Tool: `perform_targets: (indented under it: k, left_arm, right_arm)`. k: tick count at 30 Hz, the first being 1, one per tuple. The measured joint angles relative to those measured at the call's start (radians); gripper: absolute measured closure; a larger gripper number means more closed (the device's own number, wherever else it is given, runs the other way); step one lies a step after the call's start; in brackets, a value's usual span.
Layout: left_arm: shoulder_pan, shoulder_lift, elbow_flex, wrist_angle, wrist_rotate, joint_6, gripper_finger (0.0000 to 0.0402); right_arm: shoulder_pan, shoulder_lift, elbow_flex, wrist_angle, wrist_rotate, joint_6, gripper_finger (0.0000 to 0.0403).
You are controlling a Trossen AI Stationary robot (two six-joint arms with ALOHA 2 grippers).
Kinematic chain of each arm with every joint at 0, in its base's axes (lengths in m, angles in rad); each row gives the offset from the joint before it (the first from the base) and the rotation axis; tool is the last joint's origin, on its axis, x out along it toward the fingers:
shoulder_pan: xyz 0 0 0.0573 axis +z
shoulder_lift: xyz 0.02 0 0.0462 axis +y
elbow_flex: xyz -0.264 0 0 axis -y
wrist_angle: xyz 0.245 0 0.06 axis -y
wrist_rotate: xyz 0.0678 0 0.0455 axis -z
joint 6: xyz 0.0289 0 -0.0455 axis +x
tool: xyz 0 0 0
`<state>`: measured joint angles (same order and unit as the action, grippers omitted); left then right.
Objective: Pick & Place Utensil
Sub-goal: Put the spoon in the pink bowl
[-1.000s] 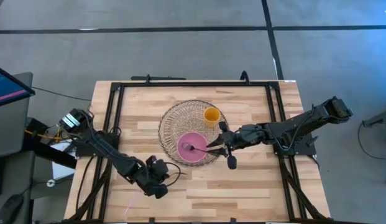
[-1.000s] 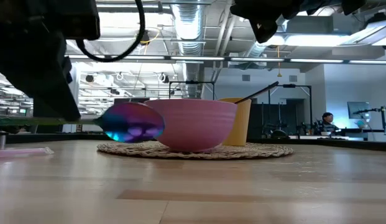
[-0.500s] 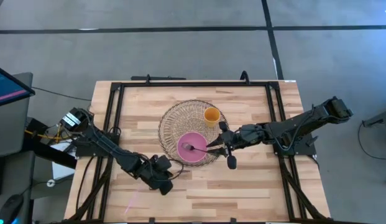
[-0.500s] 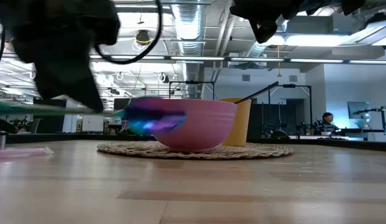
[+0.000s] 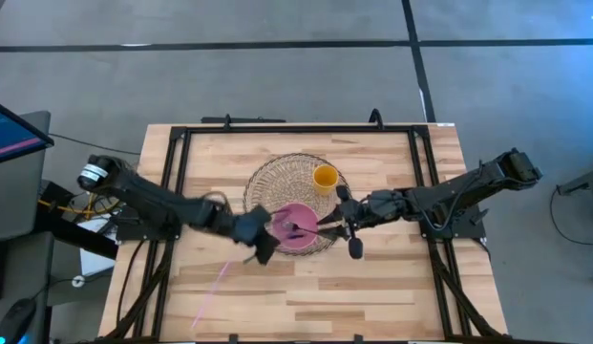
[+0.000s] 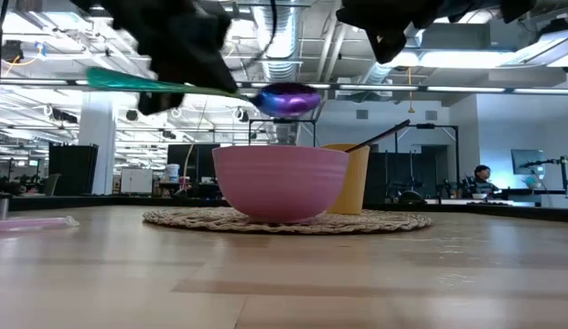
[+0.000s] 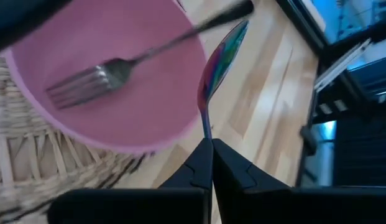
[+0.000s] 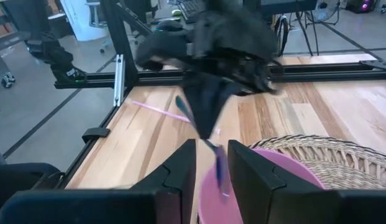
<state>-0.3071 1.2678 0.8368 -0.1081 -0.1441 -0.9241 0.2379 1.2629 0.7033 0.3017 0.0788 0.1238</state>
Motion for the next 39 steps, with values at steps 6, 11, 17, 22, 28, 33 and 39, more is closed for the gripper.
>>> perform_targets:
  k: [6,11,17,22,28,33,39]
  left_arm:
    - [0.232,0.047,0.000,-0.001,0.308,-0.068,0.0399]
    - [0.340,0.093,0.000,0.001,0.483,-0.152,0.0399]
    - [0.387,0.121,0.000,0.002,0.610,-0.270,0.0399]
    - [0.401,0.150,0.000,0.004,0.633,-0.351,0.0398]
    - [0.422,0.181,0.000,0.008,0.634,-0.417,0.0398]
    - [0.432,0.186,0.000,0.028,0.635,-0.420,0.0398]
    - [0.431,0.185,0.000,0.051,0.634,-0.420,0.0398]
  right_arm:
    - [-0.027,0.042,0.000,0.007,0.003,0.000,0.0316]
    - [-0.060,0.134,0.033,0.020,0.000,-0.003,0.0316]
    - [-0.075,0.242,0.107,-0.078,-0.003,-0.010,0.0335]
    - [-0.095,0.333,0.197,-0.178,-0.006,0.006,0.0368]
    - [-0.115,0.455,0.324,-0.308,-0.079,0.025,0.0397]
    - [-0.130,0.541,0.401,-0.420,-0.079,0.051,0.0401]
    - [-0.167,0.615,0.459,-0.431,-0.079,0.087,0.0401]
